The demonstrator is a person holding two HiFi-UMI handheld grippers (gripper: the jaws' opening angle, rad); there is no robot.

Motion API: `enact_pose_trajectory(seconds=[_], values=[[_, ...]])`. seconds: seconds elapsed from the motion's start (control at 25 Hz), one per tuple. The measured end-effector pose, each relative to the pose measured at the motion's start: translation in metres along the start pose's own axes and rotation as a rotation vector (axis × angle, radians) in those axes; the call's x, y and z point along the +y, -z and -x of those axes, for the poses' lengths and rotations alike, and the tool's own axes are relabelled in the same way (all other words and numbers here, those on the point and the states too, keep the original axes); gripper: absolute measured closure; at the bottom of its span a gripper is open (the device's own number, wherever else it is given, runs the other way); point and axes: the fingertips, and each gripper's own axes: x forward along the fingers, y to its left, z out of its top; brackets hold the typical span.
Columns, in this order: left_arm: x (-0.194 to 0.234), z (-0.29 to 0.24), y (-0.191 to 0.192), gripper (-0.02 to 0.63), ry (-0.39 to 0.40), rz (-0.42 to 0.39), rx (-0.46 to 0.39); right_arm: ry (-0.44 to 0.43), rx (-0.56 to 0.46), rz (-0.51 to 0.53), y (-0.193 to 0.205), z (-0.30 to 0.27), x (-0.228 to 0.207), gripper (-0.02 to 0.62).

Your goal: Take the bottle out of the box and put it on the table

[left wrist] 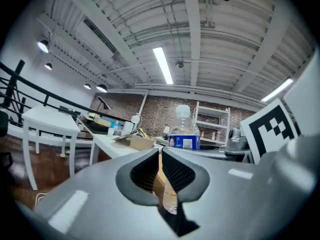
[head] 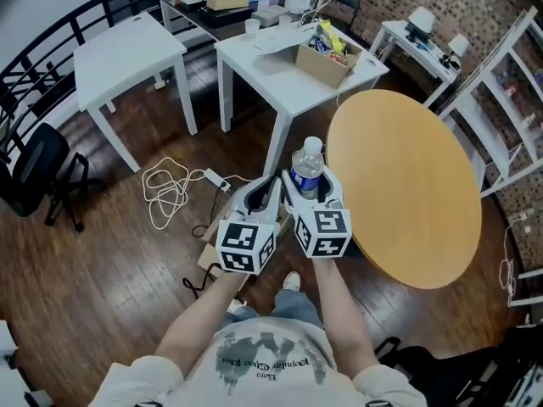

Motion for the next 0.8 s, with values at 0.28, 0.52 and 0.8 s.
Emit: enact_pose_trajectory(seconds=[0.28, 0.52, 0.8], values=[[-0.077, -0.044, 0.011, 0.592, 0.121, -0.042, 0.047, 0.124, -0.062, -0.035, -0.008, 0.035, -0.088, 0.302], [-0.147, -0.089, 0.037, 0.592, 0.188, -0.054, 0.096, 0.211, -0.081, -0.053, 0.003, 0.066, -0.172, 0.301], [-0.224, -0.151, 0.068, 0.592, 0.258, -0.042, 0.156, 0.291, -0.074, -0.076, 0.020, 0.094, -0.273, 0.299]])
